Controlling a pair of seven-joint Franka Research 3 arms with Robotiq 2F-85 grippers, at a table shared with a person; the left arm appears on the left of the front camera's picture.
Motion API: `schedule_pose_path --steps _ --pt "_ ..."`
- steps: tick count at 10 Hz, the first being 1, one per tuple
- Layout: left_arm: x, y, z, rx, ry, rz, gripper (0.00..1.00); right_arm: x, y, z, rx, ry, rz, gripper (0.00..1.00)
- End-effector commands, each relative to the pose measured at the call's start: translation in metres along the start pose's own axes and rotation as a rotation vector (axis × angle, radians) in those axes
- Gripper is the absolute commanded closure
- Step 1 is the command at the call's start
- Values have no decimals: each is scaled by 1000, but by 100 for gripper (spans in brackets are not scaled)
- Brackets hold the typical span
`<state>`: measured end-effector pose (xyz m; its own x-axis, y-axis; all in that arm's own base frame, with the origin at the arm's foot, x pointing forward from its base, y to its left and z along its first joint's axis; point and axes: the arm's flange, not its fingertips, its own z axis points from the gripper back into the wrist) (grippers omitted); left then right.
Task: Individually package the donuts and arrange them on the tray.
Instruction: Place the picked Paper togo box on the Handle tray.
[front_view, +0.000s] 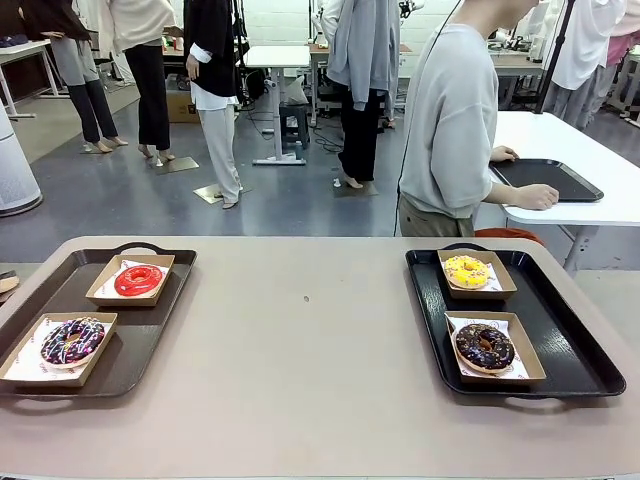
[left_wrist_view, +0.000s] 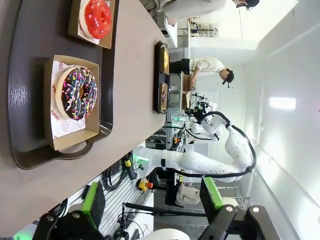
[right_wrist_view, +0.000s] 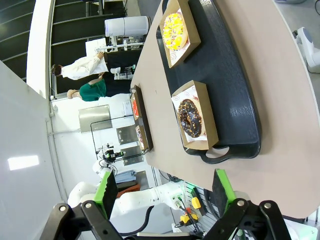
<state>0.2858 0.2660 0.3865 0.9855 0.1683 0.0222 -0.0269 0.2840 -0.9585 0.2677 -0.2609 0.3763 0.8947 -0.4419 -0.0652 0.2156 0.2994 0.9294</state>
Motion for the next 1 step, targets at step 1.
schedule_pose_path --steps 1 --pt "-1 -1 2 -18 -9 -5 0 -2 0 1 1 6 -6 0"
